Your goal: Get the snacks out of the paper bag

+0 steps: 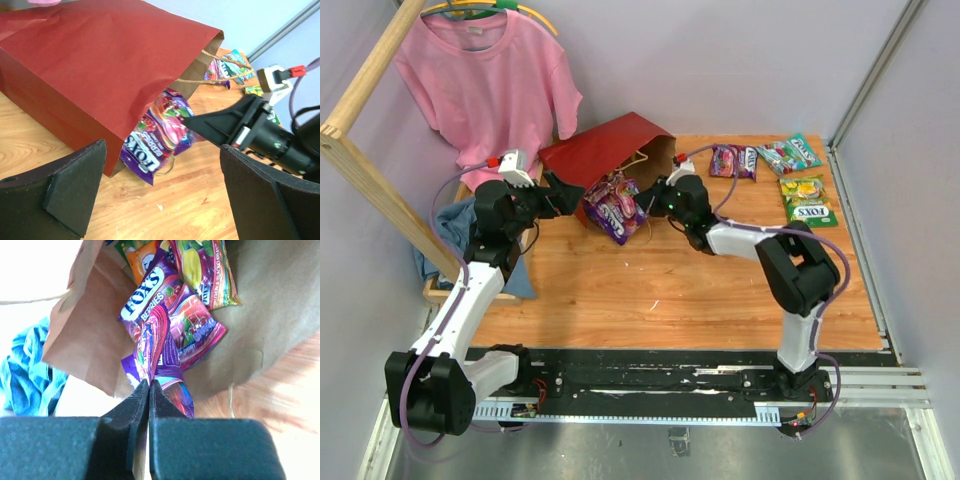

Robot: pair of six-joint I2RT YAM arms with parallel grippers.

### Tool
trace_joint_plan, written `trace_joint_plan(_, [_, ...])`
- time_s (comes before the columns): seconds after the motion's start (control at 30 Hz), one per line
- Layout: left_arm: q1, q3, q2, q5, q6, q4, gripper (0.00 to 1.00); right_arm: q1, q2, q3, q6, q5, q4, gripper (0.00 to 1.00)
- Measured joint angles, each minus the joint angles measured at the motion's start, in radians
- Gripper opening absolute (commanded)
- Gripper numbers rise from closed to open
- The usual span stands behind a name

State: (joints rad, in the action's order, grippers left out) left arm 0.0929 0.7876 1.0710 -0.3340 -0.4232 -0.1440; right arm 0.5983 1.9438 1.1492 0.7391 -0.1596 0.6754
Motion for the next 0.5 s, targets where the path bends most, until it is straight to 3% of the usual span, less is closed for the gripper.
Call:
trace_joint_plan(0.27, [0.0,0.0,0.0,0.0,0.0,0.008,1.0,-0.035,-0.266,-0.327,-0.048,-0.004,0.031,0.01])
trace_joint_plan(0.5, [0.0,0.0,0.0,0.001,0.0,0.011,1.0,-0.172,-0.503,-0.566,-0.121,0.108,-0.078,0.01])
